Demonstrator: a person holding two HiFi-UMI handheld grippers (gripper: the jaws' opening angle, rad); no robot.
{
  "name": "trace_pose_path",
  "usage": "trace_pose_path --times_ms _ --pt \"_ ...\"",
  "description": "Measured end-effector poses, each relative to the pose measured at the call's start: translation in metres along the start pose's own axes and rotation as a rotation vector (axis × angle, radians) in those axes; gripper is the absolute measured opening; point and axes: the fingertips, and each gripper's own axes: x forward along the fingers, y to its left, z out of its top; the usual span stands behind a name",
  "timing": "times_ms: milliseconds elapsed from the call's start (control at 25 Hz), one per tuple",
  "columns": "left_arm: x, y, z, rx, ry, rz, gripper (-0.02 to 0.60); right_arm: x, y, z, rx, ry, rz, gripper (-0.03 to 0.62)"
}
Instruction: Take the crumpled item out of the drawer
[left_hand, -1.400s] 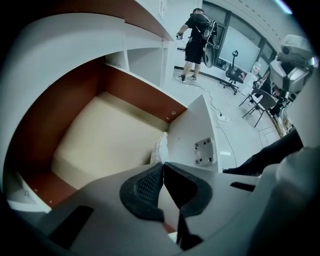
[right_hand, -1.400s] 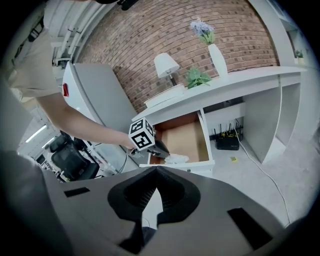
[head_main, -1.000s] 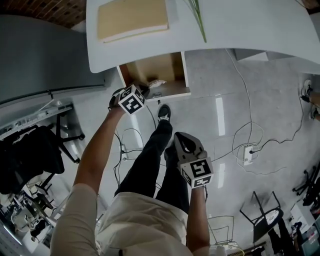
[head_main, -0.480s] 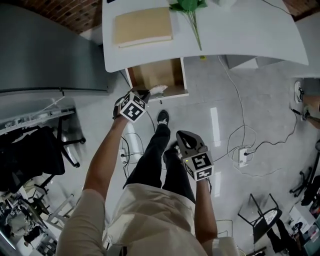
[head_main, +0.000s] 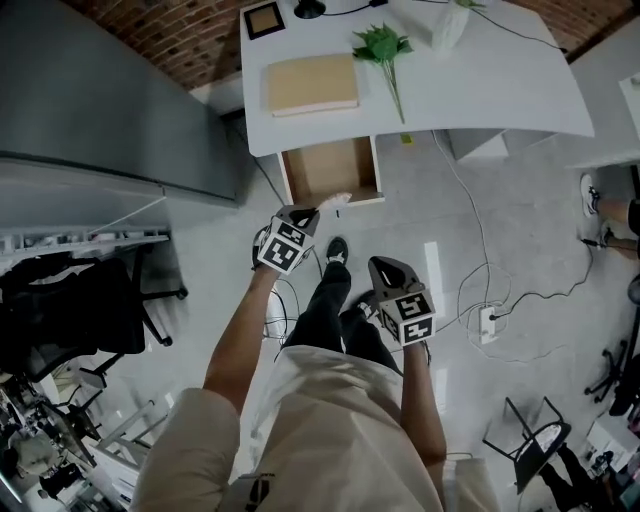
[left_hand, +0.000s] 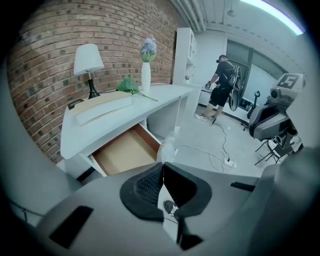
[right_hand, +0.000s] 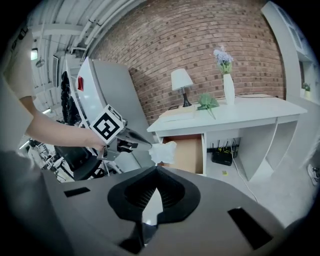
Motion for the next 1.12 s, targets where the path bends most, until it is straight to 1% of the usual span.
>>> trace_pose_path --times_ms 120,240,320,440,600,760,960,1040,1120 --pt "-0.031 -0.007 0.010 -0.026 -0.048 0.030 0.017 -0.009 0.011 0.016 -0.012 -0.027 -0.010 0.025" --pt "-0.059 -0.015 0.019 -0.090 -0.092 0.062 0.017 -0.016 0.022 0.033 -0.026 -0.052 -0.020 0.025" --pt "-0.072 -0.021 0.022 -0.113 -0.120 0.073 0.017 -0.021 0.027 0.039 -0.030 -0.064 -0.028 0.025" --pt "-0.089 -0.034 0.023 -0.139 -0.156 0.080 0.017 -0.032 0.034 0.043 -0.029 -0.077 -0.030 0.025" --pt "-0.111 -0.047 0.030 -0.177 -0.205 0.115 0.018 -0.043 0.038 0.050 -0.013 -0.084 -0.023 0.025" --pt "-0.126 -0.062 0.035 -0.182 -0.240 0.138 0.018 -0.055 0.032 0.048 -0.003 -0.088 -0.030 0.025" --pt "-0.145 -0.074 0.038 -0.236 -0.285 0.152 0.018 -0.068 0.022 0.041 -0.030 -0.068 -0.067 0.025" --pt "-0.152 -0.079 0.041 -0.260 -0.310 0.140 0.018 -0.071 0.017 0.043 -0.029 -0.078 -0.088 0.025" --pt "-0.158 -0.085 0.041 -0.281 -0.327 0.118 0.017 -0.074 0.016 0.046 -0.005 -0.098 -0.100 0.025"
